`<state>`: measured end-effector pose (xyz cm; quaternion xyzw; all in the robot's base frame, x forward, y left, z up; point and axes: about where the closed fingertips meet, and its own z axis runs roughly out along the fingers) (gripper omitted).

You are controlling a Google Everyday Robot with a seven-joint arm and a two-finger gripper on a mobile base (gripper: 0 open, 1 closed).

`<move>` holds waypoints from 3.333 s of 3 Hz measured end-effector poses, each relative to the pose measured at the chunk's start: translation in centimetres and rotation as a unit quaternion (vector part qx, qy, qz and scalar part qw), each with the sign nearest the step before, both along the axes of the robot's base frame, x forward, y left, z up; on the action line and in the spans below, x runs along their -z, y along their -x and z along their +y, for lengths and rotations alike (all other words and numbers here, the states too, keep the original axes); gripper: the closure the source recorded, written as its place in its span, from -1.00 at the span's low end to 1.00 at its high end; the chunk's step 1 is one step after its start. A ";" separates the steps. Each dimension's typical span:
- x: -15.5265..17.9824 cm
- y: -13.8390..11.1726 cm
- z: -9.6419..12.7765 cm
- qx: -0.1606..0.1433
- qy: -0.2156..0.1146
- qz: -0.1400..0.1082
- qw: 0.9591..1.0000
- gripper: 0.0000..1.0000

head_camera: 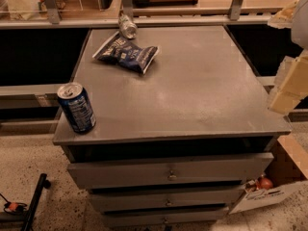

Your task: Knock pepsi can over

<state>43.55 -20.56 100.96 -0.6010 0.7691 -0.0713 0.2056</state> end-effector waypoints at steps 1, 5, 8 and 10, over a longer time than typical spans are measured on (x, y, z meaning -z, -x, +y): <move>0.0 0.0 0.0 0.000 0.000 0.000 1.000 -1.00; 7.0 -6.3 14.7 -0.069 -0.271 -0.013 0.960 -1.00; 6.6 -7.3 23.0 -0.123 -0.364 -0.026 0.923 -1.00; 8.1 -9.5 27.0 -0.160 -0.454 -0.048 0.875 -1.00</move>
Offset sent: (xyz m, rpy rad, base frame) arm 0.0035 0.0008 -0.0083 0.0353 -0.0031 -0.0395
